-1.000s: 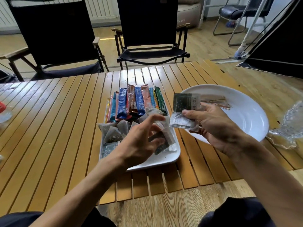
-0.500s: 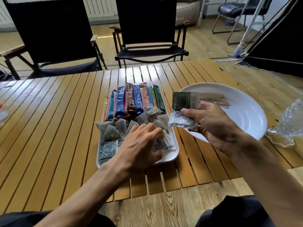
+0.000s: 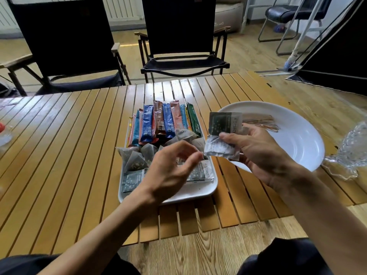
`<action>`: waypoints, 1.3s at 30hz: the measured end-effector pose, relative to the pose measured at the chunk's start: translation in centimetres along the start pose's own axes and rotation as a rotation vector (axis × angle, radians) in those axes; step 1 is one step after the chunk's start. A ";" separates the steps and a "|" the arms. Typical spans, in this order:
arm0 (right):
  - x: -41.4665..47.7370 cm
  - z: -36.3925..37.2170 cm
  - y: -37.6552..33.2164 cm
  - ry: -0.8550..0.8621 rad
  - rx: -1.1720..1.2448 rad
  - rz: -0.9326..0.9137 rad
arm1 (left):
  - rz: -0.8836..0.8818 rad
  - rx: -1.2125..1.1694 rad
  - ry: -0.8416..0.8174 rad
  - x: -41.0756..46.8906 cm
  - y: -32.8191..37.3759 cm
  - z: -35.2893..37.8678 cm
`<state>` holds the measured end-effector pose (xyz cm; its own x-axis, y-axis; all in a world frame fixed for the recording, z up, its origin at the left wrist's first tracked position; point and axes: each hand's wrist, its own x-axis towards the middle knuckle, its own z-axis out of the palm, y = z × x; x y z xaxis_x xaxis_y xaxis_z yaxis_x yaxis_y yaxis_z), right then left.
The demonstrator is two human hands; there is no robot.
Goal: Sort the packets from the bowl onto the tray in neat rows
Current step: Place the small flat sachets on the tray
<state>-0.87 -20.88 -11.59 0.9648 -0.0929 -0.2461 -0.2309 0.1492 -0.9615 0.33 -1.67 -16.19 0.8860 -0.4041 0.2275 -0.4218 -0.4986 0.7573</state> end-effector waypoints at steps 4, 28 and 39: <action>0.0 0.7 0.5 -0.095 -0.037 -0.009 | -0.241 -0.363 0.081 0.6 1.2 -1.0; 0.4 1.7 2.1 -0.122 -0.253 0.051 | -0.540 0.343 0.026 -4.6 -4.3 -8.2; 0.4 2.1 2.7 -0.124 -0.203 0.074 | -0.134 0.522 -0.259 -4.6 -4.6 -7.6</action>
<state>-0.81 -18.41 -14.05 0.9494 0.0345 -0.3121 -0.3102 -0.0512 -0.9493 -0.36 8.29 -16.04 0.8899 -0.4527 -0.0560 -0.4065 -0.8428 0.3528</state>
